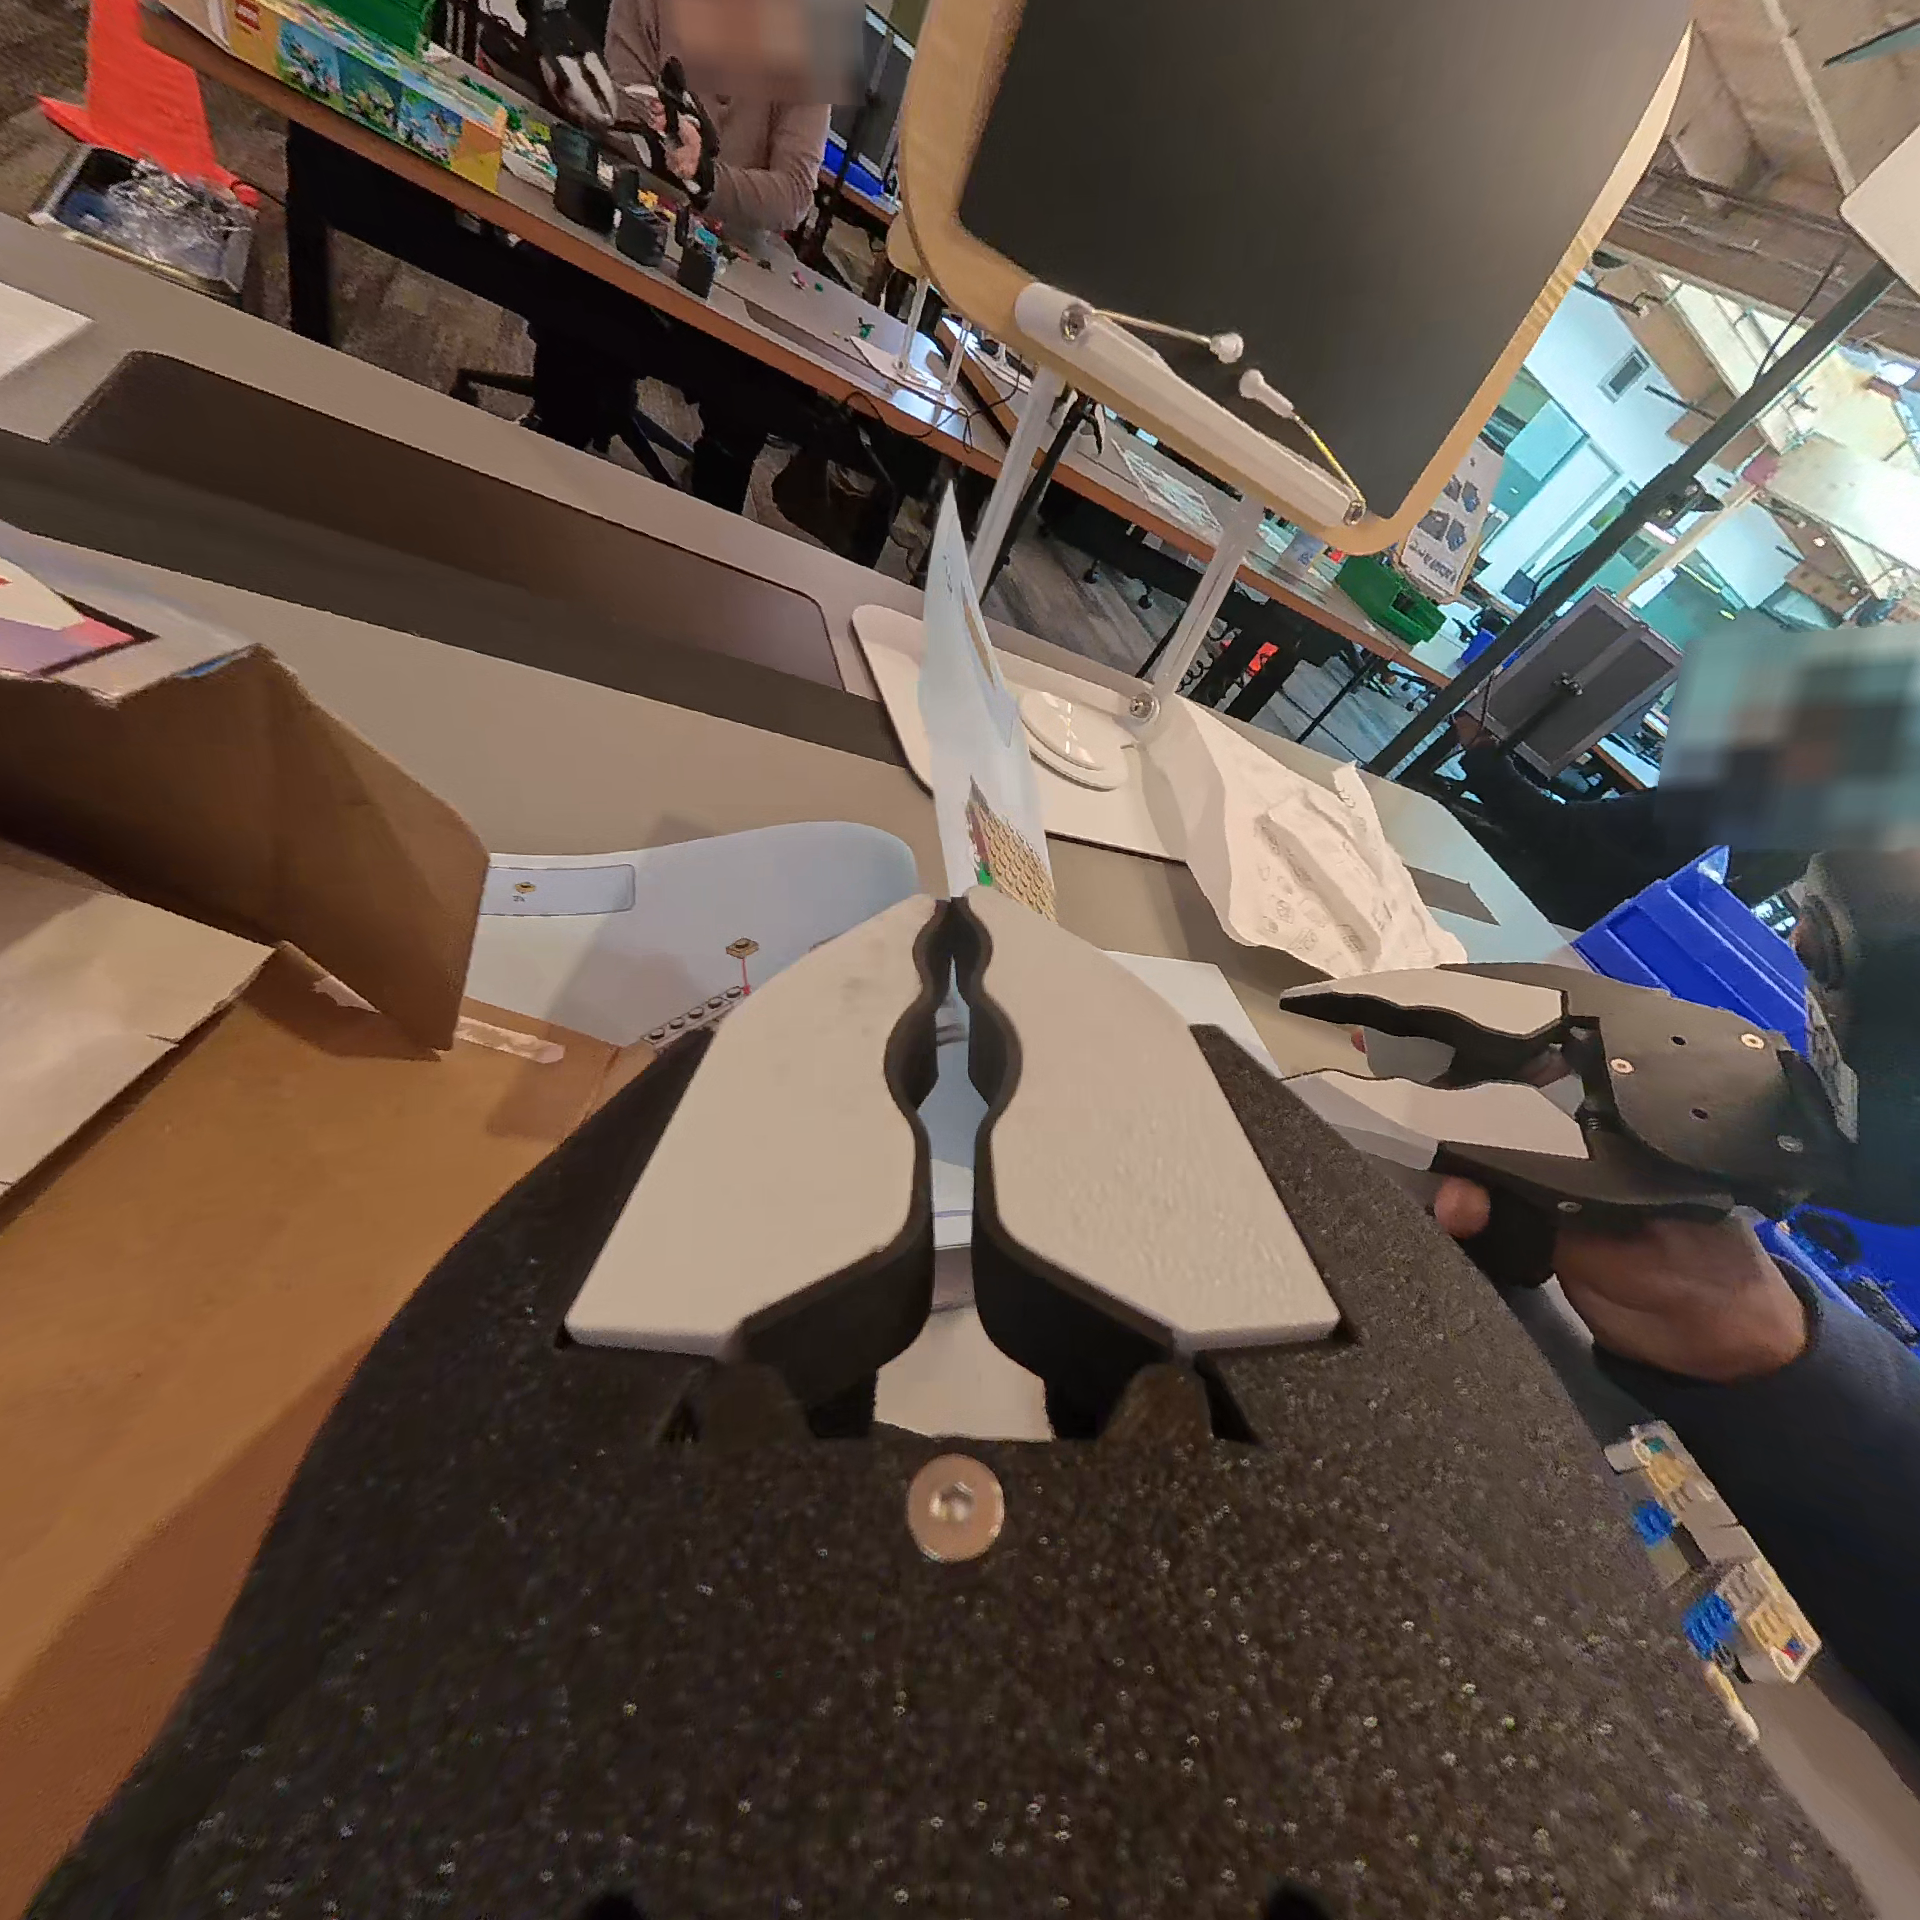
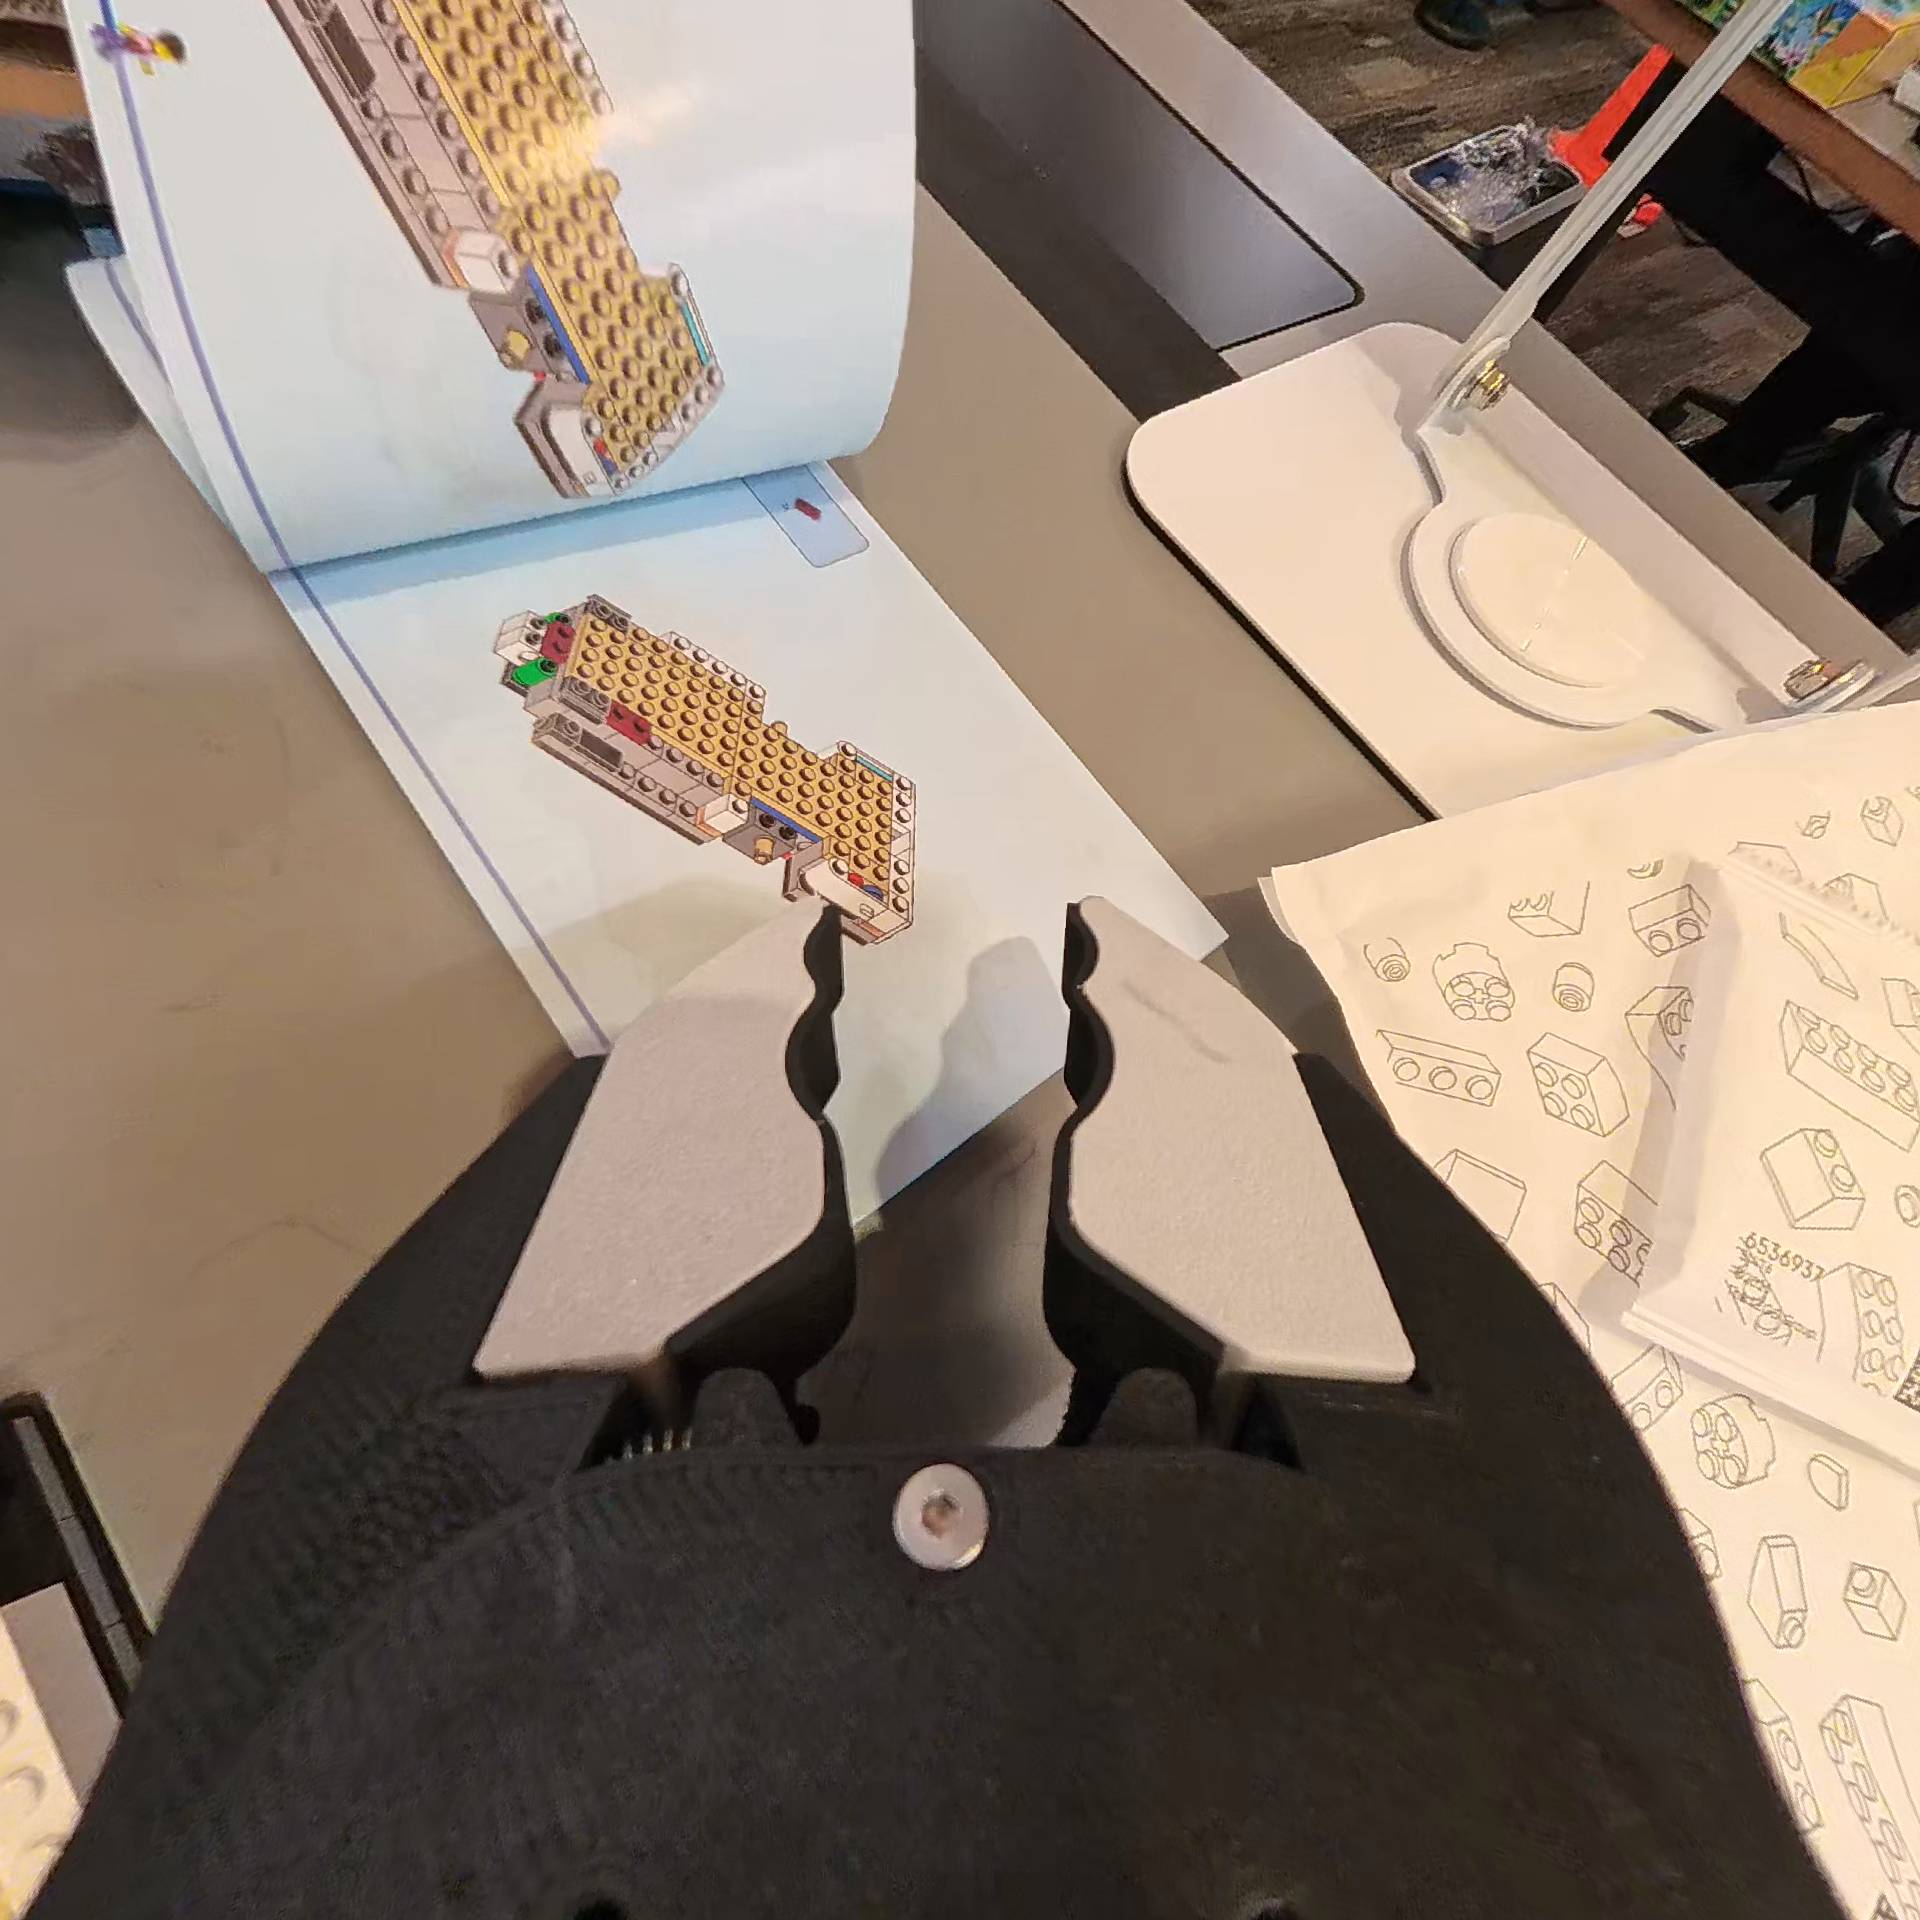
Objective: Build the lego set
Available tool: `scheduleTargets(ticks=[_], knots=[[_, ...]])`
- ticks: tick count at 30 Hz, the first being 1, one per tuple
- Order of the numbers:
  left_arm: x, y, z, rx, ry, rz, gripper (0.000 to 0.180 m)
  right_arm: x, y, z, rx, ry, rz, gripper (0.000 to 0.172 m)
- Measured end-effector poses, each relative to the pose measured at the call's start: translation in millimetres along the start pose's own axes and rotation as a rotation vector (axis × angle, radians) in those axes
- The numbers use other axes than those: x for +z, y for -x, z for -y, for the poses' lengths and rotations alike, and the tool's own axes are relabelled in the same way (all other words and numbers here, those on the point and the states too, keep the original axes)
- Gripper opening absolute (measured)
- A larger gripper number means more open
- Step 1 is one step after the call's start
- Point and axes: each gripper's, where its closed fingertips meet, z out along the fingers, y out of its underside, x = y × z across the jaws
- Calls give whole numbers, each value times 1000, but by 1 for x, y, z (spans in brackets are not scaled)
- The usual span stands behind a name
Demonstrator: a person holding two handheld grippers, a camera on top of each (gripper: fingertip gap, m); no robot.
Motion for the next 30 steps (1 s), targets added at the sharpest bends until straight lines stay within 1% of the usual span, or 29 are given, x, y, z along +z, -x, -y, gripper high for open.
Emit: scheduleTargets(ticks=[10,30], knots=[[-8,18,10,-66,-50,53,0,-1,-1,1,18,-5,13,41],[-9,15,12,-64,-69,35,0,0,0,0,18,-3,16,41]])
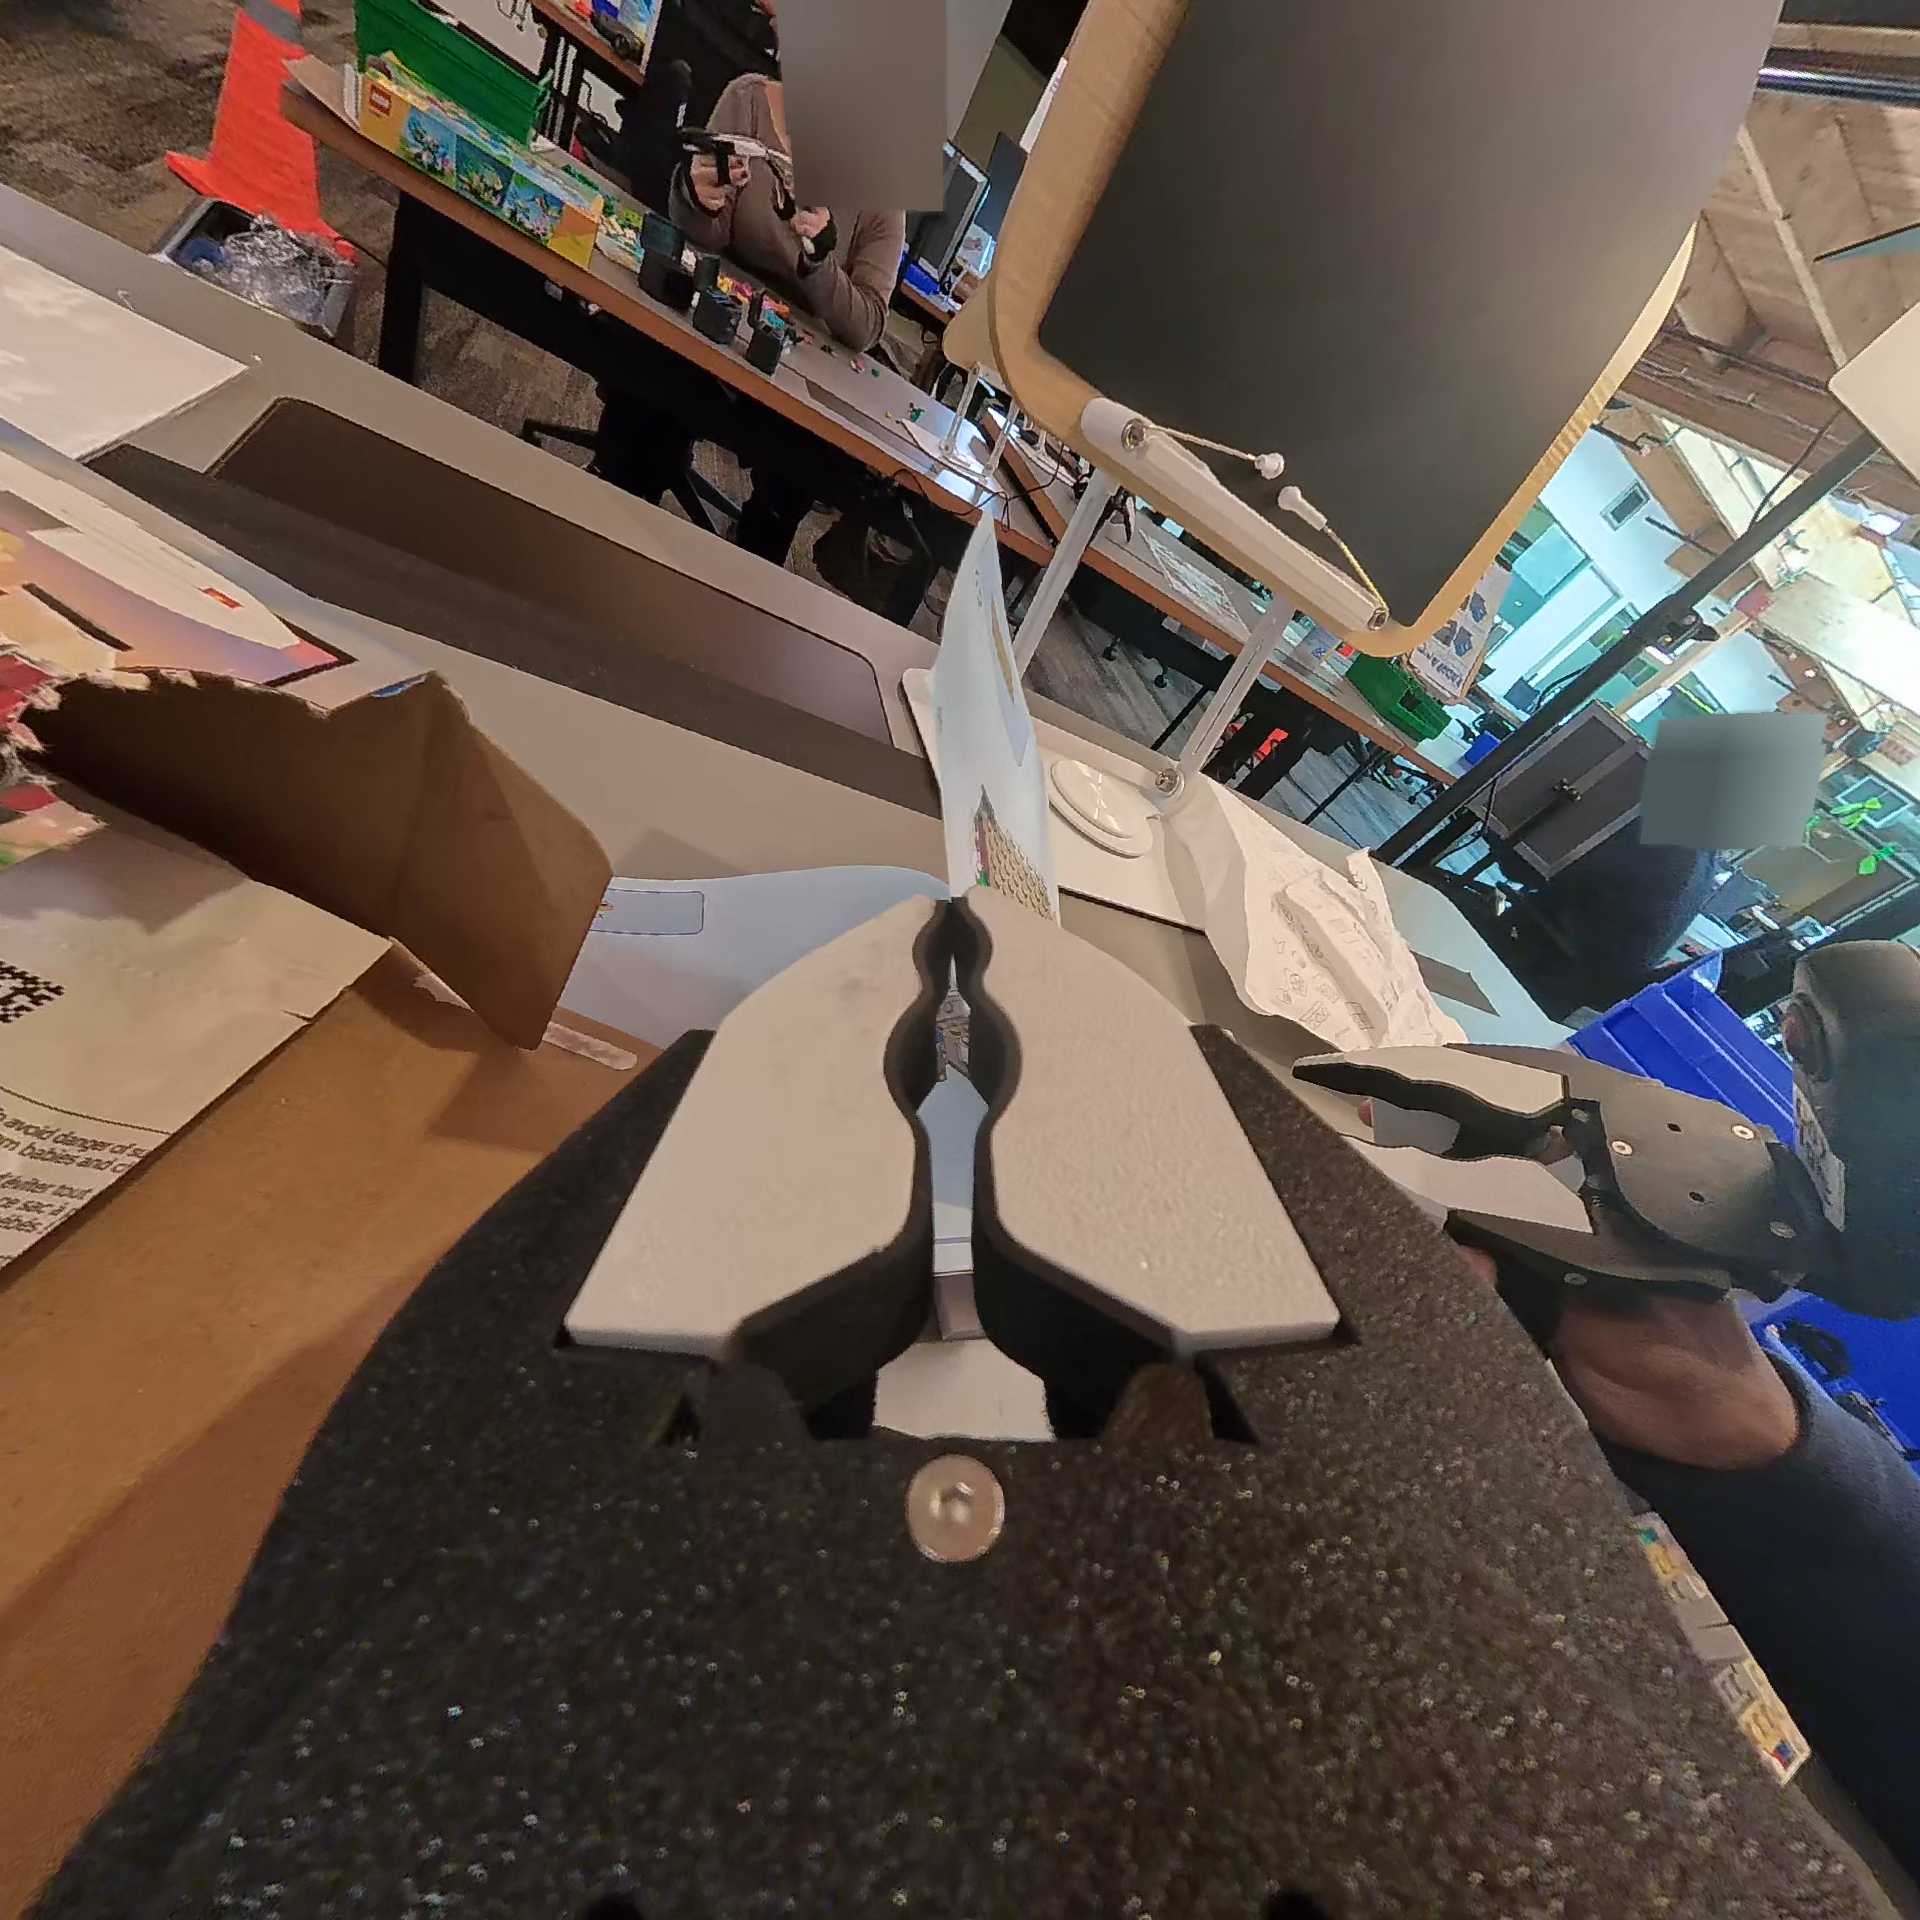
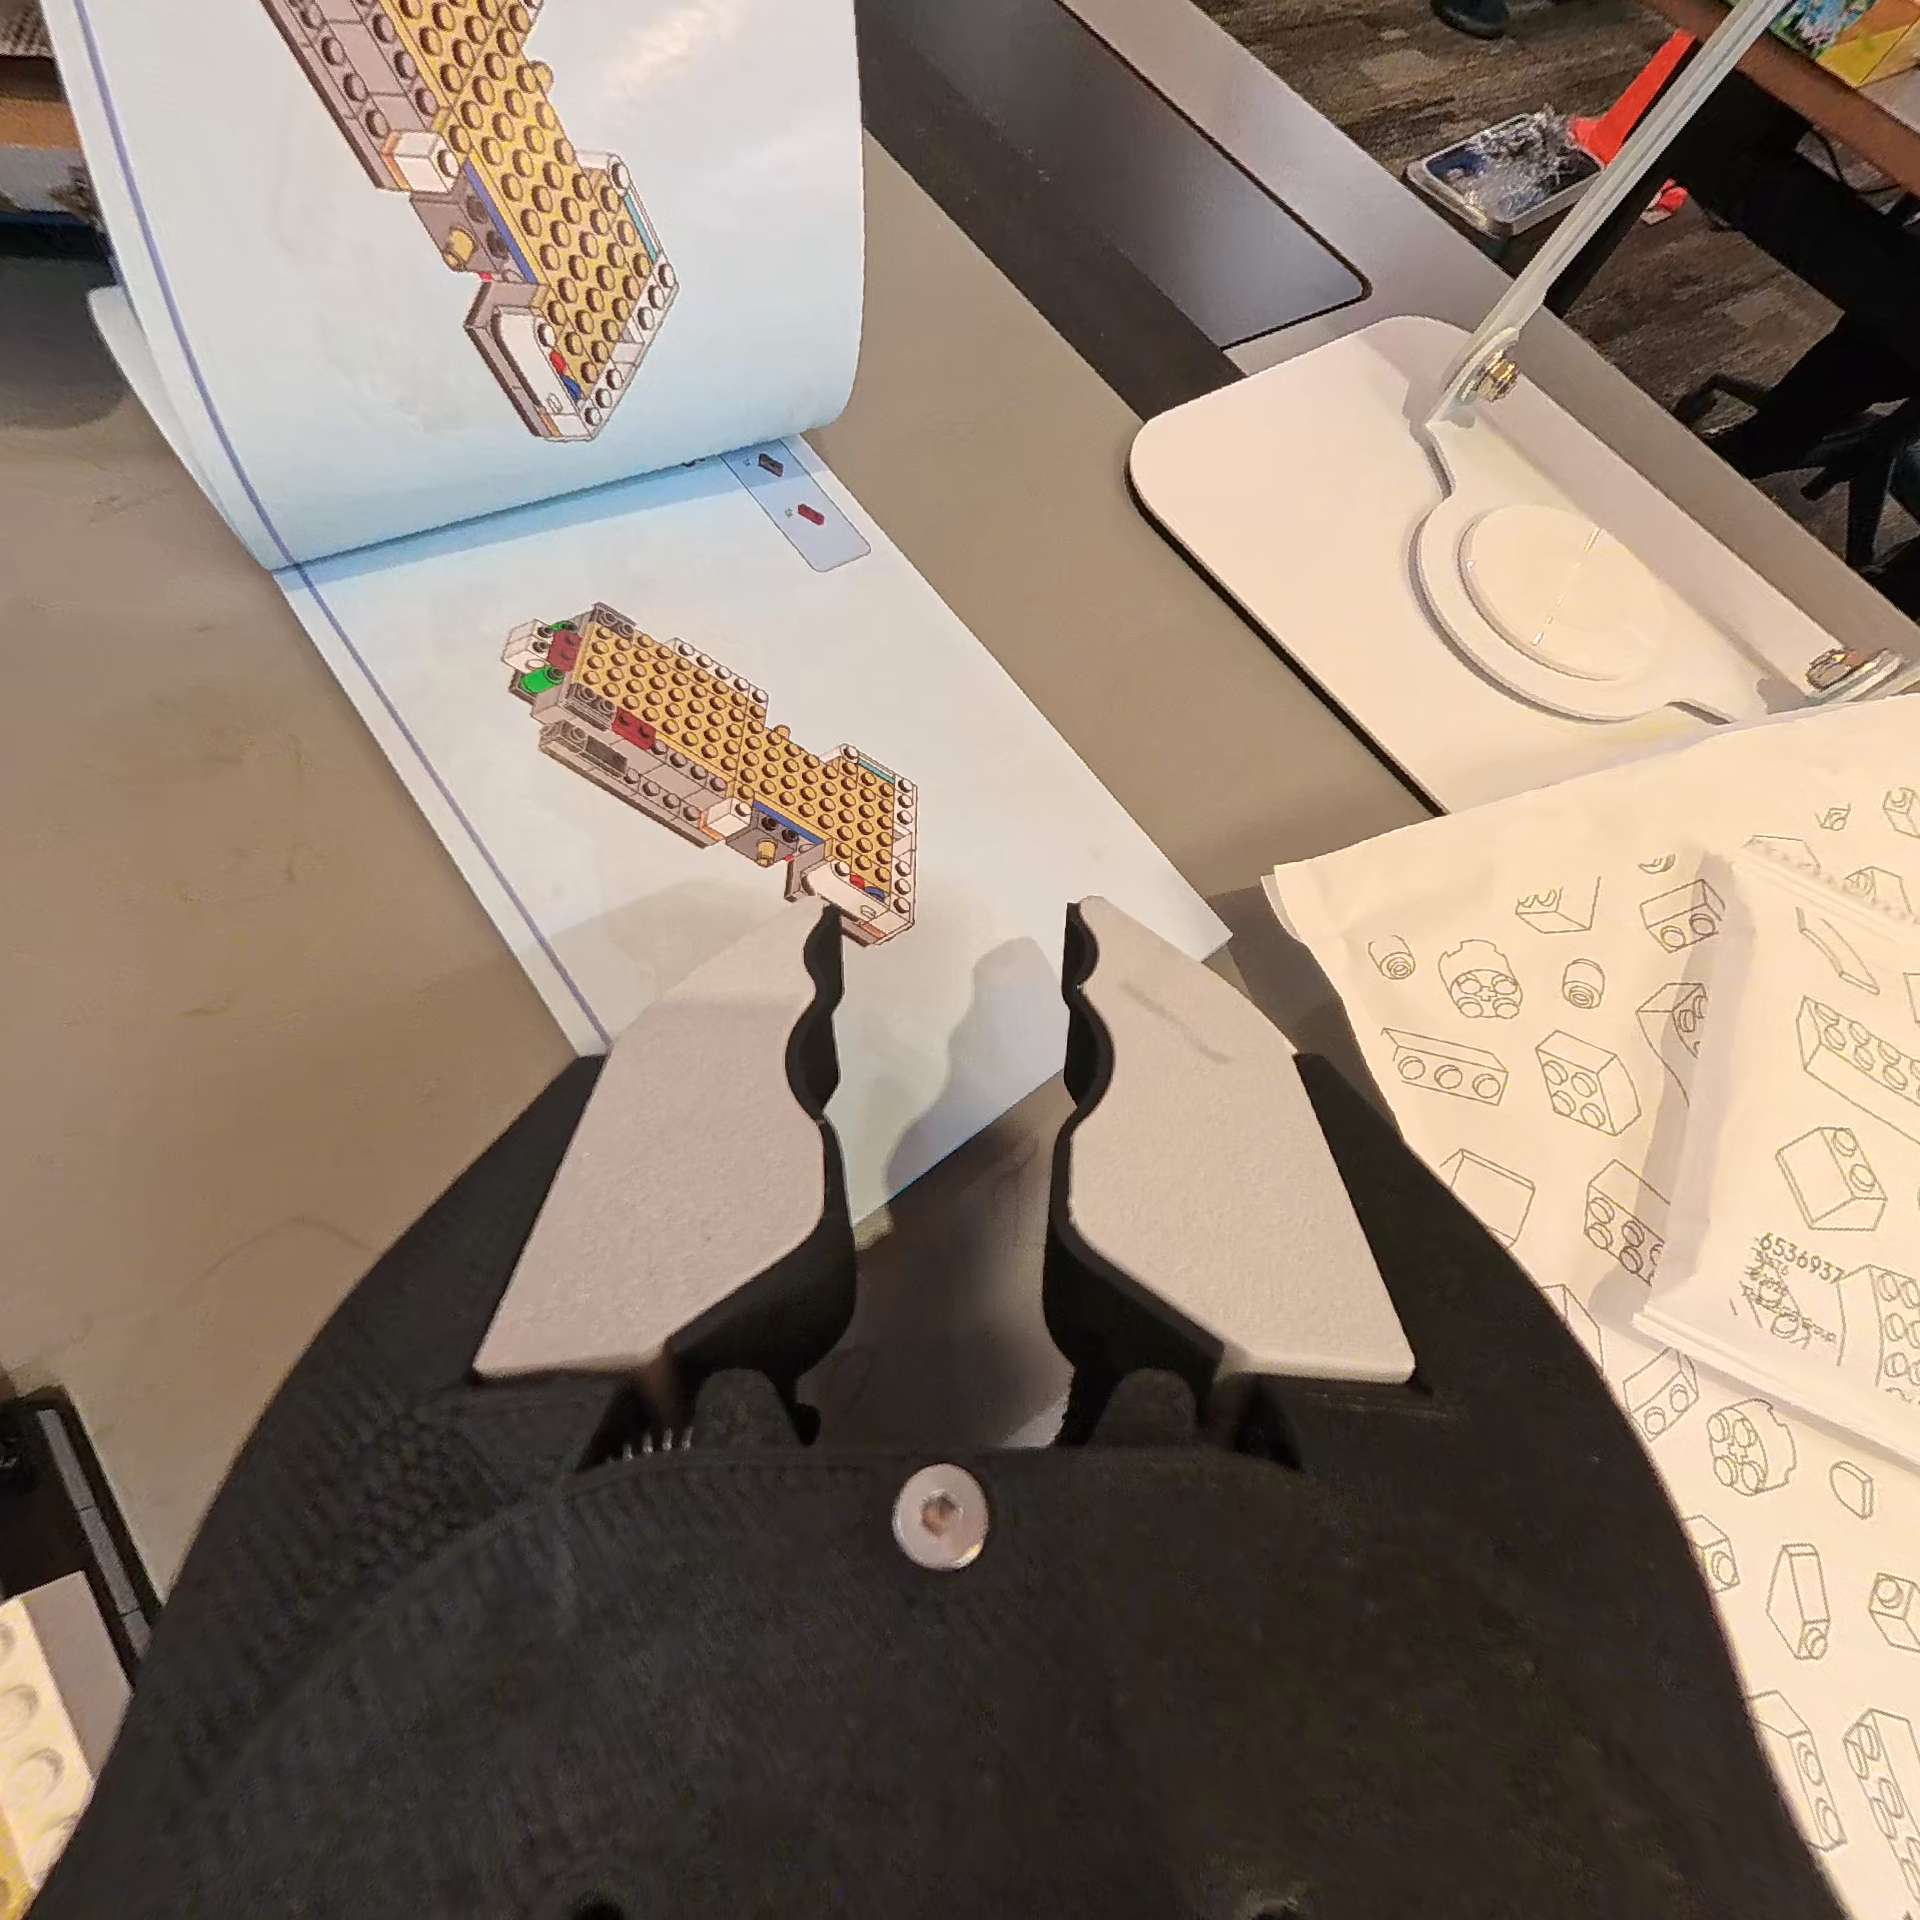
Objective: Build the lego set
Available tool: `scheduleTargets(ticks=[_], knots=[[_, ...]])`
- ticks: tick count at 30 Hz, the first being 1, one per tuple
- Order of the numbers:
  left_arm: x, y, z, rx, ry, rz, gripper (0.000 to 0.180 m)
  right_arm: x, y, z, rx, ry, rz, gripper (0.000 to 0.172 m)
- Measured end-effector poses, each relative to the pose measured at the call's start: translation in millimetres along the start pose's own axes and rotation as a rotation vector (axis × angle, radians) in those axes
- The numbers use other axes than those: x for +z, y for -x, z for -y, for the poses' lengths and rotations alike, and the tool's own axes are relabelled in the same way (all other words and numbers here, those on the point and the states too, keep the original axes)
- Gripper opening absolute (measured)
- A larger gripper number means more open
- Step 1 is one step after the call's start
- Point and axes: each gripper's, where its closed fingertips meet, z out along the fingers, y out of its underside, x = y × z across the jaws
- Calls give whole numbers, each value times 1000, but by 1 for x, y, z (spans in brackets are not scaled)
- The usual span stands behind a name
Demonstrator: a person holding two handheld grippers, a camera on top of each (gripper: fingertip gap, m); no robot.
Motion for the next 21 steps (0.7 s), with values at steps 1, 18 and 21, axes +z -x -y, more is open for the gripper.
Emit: scheduleTargets(ticks=[1,18,21], knots=[[0,0,0,0,0,-1,0,0,0,0,-1,0,0,41],[0,-3,-1,3,2,-12,0,0,0,0,-2,1,0,41],[0,-4,-1,3,2,-12,0,0,0,0,-2,1,1,41]])
